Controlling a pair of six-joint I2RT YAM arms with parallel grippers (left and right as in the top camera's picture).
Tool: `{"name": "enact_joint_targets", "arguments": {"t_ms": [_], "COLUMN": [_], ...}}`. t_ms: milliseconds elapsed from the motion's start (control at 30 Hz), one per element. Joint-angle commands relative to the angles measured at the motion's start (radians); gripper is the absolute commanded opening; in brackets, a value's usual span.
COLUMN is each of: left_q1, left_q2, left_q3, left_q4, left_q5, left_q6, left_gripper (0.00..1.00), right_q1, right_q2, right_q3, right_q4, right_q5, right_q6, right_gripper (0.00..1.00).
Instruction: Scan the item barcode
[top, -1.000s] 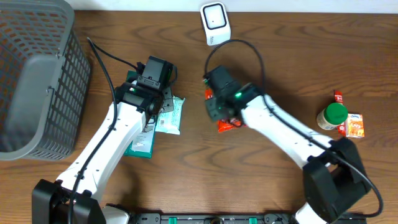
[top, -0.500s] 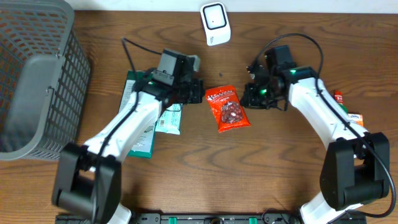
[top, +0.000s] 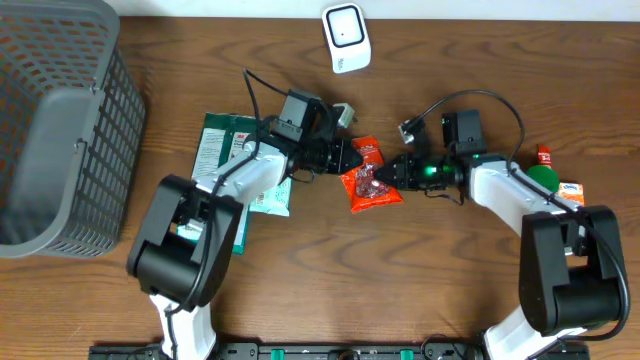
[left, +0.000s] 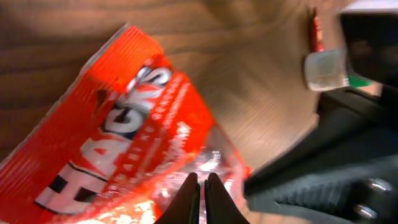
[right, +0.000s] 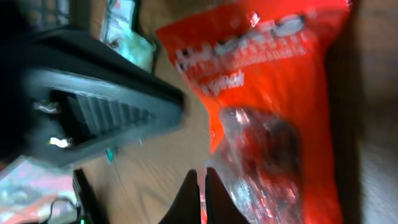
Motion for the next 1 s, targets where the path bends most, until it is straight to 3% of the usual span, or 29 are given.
{"name": "enact_joint_targets", "arguments": {"t_ms": [0, 300, 600, 767, 967], "left_q1": [0.002, 0.003, 0.005, 0.005, 0.004], "left_q2": [0.064, 0.116, 0.090, -0.024, -0.105], "left_q3": [-0.001, -0.001, -0.001, -0.001, -0.001], "left_q4": [0.000, -0.110, -0.185, -0.166, -0.099], "left_q5": [-0.011, -0.234, -0.280, -0.280, -0.280], "left_q6": [0.020, 0.021, 0.042, 0.043, 0.042], "left_gripper": [0.07, 0.07, 0.07, 0.07, 0.07], "right_q1": [0.031, 0.164, 0.241, 0.207, 0.123], "right_q2": [-0.015, -0.015, -0.017, -0.068, -0.192], "right_q3": [-0.048, -0.184, -0.198, -0.149, -0.131], "right_q4": [0.066, 0.098, 0.064, 0.058, 0.049], "right_q5": [-0.023, 0.237, 0.223, 0.054, 0.034], "right_q6": [0.100, 0.279, 0.292, 0.214, 0.209], "right_gripper": [0.01, 0.01, 0.01, 0.01, 0.01]}}
